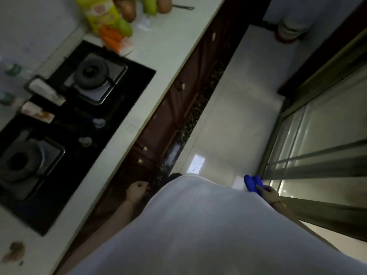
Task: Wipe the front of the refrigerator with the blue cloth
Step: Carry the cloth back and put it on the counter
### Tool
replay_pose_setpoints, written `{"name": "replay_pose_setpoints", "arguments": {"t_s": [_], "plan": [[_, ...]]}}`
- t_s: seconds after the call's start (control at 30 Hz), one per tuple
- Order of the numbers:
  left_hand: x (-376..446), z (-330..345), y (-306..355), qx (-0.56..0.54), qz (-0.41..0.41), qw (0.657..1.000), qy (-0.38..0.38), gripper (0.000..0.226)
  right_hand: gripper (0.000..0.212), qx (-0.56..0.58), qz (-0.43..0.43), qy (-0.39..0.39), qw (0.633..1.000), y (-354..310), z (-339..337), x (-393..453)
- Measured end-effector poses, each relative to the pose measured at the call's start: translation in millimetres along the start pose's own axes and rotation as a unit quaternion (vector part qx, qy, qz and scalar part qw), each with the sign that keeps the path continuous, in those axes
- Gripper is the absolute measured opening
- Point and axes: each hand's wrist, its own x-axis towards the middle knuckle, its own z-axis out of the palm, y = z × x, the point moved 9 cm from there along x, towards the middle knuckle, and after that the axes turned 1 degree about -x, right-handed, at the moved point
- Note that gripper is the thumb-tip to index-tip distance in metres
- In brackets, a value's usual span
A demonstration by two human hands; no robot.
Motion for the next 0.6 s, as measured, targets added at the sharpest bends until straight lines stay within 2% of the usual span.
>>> {"name": "replay_pose_setpoints", "arguments": {"t_s": [0.13, 0.2, 0.3, 0.43, 0.47, 0.53, 0.6], "plan": [[49.0, 12.8, 92.8, 0.032, 0.046, 0.998, -0.015, 0.013, 0.047, 0.031, -0.036, 0.039, 0.998, -69.2, -13.5, 12.0], [110.6, 26.6, 94.6, 0.058, 0.03, 0.997, -0.033, 0.015, 0.043, 0.036, -0.036, 0.032, 0.998, -95.6, -12.0, 13.6], [140.8, 42.4, 158.5, 0.092, 0.045, 0.993, -0.06, 0.018, 0.04, 0.064, 0.01, 0.025, 0.998, -106.5, -5.8, 23.5], [144.1, 60.7, 273.7, 0.14, 0.076, 0.983, -0.088, 0.02, 0.061, 0.103, 0.085, 0.001, 0.991, -76.4, 11.6, 80.6], [149.9, 67.5, 298.2, 0.155, 0.091, 0.979, -0.1, 0.021, 0.06, 0.106, 0.102, -0.005, 0.989, -72.4, 14.1, 87.5], [161.6, 82.1, 345.5, 0.181, 0.117, 0.969, -0.119, 0.017, 0.049, 0.145, 0.13, 0.028, 0.98, -99.2, 1.5, 73.4], [174.3, 99.4, 388.1, 0.197, 0.132, 0.962, -0.134, 0.018, 0.048, 0.17, 0.147, 0.06, 0.973, -124.7, -14.8, 77.2]]}}
